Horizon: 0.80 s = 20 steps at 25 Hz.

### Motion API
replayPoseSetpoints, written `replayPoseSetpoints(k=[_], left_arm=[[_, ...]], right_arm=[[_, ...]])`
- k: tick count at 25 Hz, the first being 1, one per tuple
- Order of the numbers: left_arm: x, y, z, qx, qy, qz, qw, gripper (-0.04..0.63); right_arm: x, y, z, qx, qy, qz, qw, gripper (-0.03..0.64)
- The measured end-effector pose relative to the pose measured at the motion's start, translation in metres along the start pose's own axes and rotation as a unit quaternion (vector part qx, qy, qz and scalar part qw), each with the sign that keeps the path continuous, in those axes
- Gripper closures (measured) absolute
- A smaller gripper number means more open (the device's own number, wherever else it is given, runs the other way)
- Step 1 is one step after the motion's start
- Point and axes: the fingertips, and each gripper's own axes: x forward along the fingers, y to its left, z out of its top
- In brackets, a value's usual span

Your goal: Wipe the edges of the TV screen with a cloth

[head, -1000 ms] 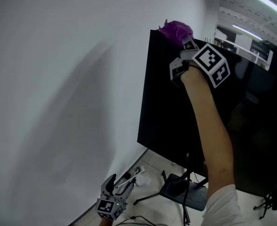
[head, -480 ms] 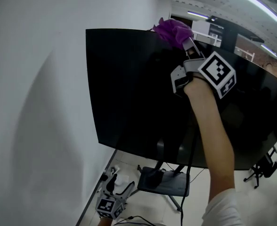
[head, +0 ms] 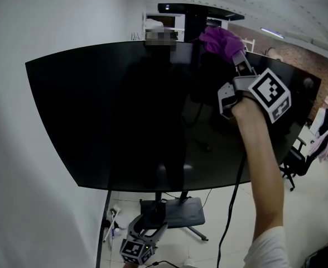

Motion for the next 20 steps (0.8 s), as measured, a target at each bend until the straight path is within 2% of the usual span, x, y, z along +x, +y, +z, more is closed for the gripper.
replayPoseSetpoints(k=[3, 7, 10, 14, 16, 20], left_arm=[[0.022, -0.025, 0.003, -0.006, 0.009, -0.026, 0.9996, 0.255], [0.047, -0.035, -0.017, 0.012, 0.01, -0.035, 0.9993, 0.255], [0.062, -0.049, -0.019, 0.018, 0.021, -0.05, 0.9983, 0.255], [0.075, -0.06, -0.023, 0.02, 0.027, -0.059, 0.9977, 0.255], [0.082, -0.062, -0.024, 0.021, 0.024, -0.062, 0.9976, 0.255], [0.09, -0.069, -0.025, 0.02, 0.031, -0.072, 0.9968, 0.255]], right_arm=[[-0.02, -0.046, 0.043, -0.015, -0.025, -0.033, 0.999, 0.569], [-0.047, -0.101, 0.1, -0.06, -0.054, -0.077, 0.994, 0.567], [-0.071, -0.139, 0.137, -0.118, -0.057, -0.123, 0.984, 0.565], [-0.096, -0.181, 0.176, -0.153, -0.071, -0.168, 0.971, 0.563], [-0.106, -0.201, 0.195, -0.184, -0.077, -0.194, 0.961, 0.563], [-0.134, -0.238, 0.228, -0.247, -0.086, -0.26, 0.93, 0.563]])
